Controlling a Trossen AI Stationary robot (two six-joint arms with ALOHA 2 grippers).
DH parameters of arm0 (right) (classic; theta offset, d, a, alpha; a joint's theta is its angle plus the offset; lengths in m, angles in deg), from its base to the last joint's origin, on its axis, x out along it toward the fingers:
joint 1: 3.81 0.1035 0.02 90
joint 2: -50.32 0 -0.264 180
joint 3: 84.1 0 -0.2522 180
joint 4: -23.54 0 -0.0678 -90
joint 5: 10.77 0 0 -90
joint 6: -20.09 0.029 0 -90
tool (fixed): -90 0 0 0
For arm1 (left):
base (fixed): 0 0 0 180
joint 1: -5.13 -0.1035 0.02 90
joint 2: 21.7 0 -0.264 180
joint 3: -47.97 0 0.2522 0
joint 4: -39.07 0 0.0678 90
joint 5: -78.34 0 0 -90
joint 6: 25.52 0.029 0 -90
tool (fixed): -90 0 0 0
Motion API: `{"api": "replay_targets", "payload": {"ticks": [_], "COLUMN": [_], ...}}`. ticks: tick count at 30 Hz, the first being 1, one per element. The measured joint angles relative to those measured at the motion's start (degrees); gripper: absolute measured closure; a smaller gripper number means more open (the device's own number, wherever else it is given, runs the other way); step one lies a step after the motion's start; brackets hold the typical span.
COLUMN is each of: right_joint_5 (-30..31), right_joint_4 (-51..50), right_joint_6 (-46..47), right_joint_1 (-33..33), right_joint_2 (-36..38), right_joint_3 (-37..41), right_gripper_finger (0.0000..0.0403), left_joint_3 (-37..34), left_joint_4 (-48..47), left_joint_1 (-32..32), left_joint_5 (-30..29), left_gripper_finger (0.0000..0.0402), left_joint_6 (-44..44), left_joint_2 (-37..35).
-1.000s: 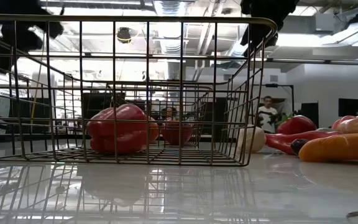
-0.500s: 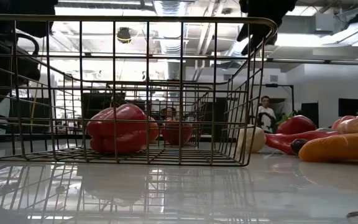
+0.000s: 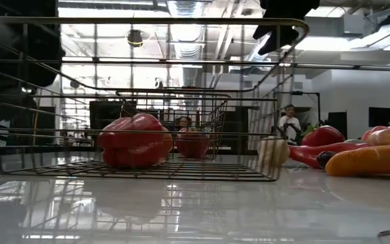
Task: Sort produce into baskets
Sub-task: Put the yellow lemon into the top wire basket
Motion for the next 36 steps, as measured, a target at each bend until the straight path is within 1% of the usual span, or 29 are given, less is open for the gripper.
{"api": "replay_targets", "payload": {"ticks": [4, 6, 9, 13, 17, 20, 23, 29, 32, 36], "right_joint_5": [0.0, -0.4, -1.1, -1.2, -1.2, -1.3, -1.3, -1.3, -1.3, -1.3], "right_joint_4": [0.0, 0.0, 0.0, 0.0, 0.2, 0.2, 0.4, 0.5, 0.4, 0.4], "right_joint_6": [0.0, 0.0, -0.1, -0.2, -0.2, -0.2, -0.2, -0.3, -0.3, -0.2], "right_joint_1": [0.3, 0.3, 0.3, 0.3, 0.3, 0.3, 0.3, 0.3, 0.3, 0.3], "right_joint_2": [0.0, 0.0, 0.0, 0.0, 0.0, 0.0, 0.0, 0.0, 0.0, 0.0], "right_joint_3": [0.0, 0.0, 0.0, 0.0, 0.0, 0.0, 0.0, 0.0, 0.0, 0.0], "right_gripper_finger": [0.0072, 0.0072, 0.0072, 0.0072, 0.0072, 0.0072, 0.0072, 0.0072, 0.0072, 0.0072], "left_joint_3": [0.1, -0.5, -1.4, -1.8, -1.9, -0.7, 0.1, 0.3, 0.5, 2.0], "left_joint_4": [1.0, 2.1, 3.4, 2.8, 2.1, 1.6, 0.8, 0.6, 0.4, -1.1], "left_joint_1": [0.0, 0.2, 0.7, 1.2, 1.2, 1.2, 1.1, 1.1, 1.1, 1.0], "left_joint_5": [1.8, 3.4, 4.3, 2.5, 3.1, 2.9, 2.3, 2.9, 2.9, 3.1], "left_gripper_finger": [0.0017, 0.0017, 0.0017, 0.0017, 0.0021, 0.004, 0.0071, 0.013, 0.014, 0.0138], "left_joint_6": [-0.6, -1.2, -2.0, -3.1, -3.2, -3.0, -3.2, -4.2, -4.8, -7.1], "left_joint_2": [3.1, 3.6, 3.6, 4.0, 4.1, 4.1, 4.0, 4.0, 4.0, 2.8]}}
